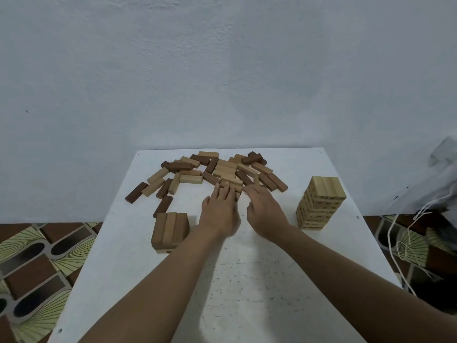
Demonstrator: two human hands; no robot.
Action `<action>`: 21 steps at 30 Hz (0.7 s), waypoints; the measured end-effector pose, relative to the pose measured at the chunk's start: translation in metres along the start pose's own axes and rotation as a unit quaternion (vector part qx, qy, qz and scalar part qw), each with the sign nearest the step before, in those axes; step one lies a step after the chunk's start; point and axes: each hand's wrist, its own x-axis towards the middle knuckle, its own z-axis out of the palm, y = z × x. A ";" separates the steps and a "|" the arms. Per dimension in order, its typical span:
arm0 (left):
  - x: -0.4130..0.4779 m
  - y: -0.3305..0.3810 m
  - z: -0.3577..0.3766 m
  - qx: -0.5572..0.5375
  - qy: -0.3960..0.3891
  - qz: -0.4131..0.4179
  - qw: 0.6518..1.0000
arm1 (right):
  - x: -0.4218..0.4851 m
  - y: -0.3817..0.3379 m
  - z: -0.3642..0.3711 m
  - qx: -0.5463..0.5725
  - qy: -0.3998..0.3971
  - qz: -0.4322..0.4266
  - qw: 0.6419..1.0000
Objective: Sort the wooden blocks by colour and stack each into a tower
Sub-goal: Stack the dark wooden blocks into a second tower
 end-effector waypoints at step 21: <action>-0.079 -0.011 0.038 -0.143 0.082 0.046 0.985 | 0.019 -0.002 0.006 -0.128 -0.111 -0.038 0.985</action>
